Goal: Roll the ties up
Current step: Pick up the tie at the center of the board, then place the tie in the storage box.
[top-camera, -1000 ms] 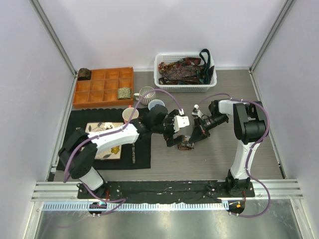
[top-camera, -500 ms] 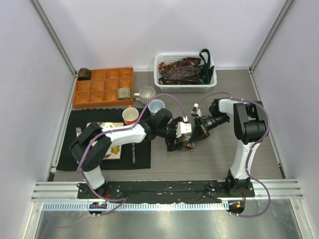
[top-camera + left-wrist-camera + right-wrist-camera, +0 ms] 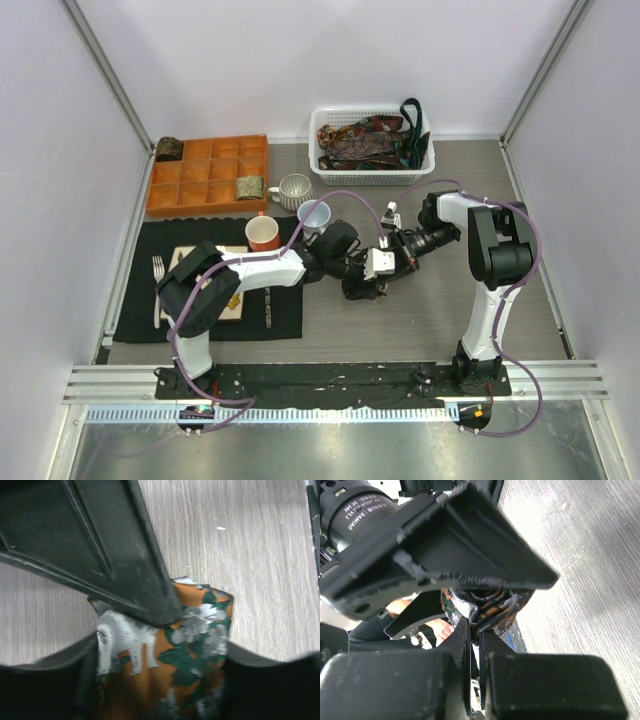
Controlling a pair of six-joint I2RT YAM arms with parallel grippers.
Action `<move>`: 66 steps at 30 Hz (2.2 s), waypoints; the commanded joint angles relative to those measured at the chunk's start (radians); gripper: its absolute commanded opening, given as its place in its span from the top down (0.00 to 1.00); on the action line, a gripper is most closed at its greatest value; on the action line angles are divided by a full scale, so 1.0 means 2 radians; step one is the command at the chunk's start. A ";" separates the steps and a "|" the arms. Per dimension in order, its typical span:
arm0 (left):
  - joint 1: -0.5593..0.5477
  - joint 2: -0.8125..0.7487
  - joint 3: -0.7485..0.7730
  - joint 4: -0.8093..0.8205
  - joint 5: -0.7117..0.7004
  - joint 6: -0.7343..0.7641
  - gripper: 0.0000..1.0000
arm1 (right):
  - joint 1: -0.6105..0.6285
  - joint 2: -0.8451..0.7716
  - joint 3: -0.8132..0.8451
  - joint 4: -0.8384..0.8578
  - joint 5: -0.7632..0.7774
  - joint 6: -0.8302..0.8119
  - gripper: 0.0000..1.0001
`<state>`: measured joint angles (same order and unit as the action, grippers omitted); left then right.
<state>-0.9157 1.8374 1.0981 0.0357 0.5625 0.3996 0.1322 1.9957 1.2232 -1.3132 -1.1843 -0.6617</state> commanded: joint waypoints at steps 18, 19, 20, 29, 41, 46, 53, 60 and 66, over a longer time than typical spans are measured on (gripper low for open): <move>0.159 -0.164 0.054 -0.216 0.026 -0.239 0.00 | -0.049 -0.036 0.115 -0.073 -0.026 -0.020 0.99; 0.165 -0.169 0.064 -0.238 -0.043 -0.271 0.00 | -0.051 -0.028 0.125 -0.081 -0.029 -0.023 0.99; 0.181 -0.168 0.104 -0.263 -0.050 -0.272 0.00 | -0.051 -0.024 0.148 -0.090 -0.034 -0.030 0.99; 0.245 -0.131 0.253 -0.366 0.052 -0.268 0.00 | -0.044 -0.014 0.221 -0.098 -0.106 0.006 0.99; 0.224 -0.087 0.200 -0.194 0.175 -0.531 0.00 | -0.036 -0.152 0.039 0.247 -0.021 0.412 0.99; 0.220 -0.083 0.181 -0.152 0.188 -0.540 0.00 | -0.025 -0.209 -0.038 0.436 -0.052 0.555 0.99; 0.206 -0.083 0.127 -0.065 0.209 -0.632 0.00 | -0.018 -0.205 -0.026 0.446 -0.067 0.537 0.99; 0.192 -0.082 0.117 -0.048 0.196 -0.632 0.00 | 0.006 -0.209 -0.013 0.457 -0.067 0.543 0.99; 0.185 -0.077 0.111 -0.047 0.193 -0.637 0.07 | 0.013 -0.212 -0.013 0.474 -0.066 0.560 0.99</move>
<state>-0.5236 1.6802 1.3228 -0.1471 0.9230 -0.8459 0.1318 1.5986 1.1564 -0.4240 -1.2850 0.4194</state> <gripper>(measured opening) 0.936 0.052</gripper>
